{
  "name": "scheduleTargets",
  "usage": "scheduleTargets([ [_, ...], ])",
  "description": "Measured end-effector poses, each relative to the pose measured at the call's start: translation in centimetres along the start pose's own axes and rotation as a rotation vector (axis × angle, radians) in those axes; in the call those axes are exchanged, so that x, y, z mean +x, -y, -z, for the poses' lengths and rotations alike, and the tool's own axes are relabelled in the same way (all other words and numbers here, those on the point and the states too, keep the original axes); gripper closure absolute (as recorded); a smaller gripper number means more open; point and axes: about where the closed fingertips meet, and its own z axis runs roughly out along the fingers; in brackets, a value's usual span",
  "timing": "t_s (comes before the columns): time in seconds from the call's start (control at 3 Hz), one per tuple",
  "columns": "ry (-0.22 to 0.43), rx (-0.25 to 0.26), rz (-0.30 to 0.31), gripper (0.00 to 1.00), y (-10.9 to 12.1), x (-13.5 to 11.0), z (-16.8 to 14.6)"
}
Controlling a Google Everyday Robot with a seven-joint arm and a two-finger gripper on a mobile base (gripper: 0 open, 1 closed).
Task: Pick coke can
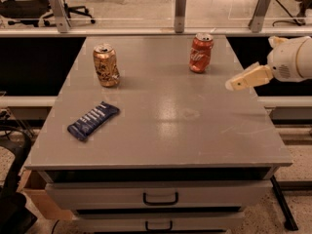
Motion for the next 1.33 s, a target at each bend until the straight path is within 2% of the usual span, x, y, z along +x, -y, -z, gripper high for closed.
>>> scheduleTargets([
  [0.33,0.037,0.062,0.000,0.00,1.5,-1.0,-0.3],
  [0.67,0.037,0.062,0.000,0.00,1.5,-1.0,-0.3],
  [1.0,0.072,0.040,-0.050,0.00,1.0,-0.9,-1.6],
  [1.33,0.162,-0.005,-0.126,0.00,0.2,-1.1,-4.5],
])
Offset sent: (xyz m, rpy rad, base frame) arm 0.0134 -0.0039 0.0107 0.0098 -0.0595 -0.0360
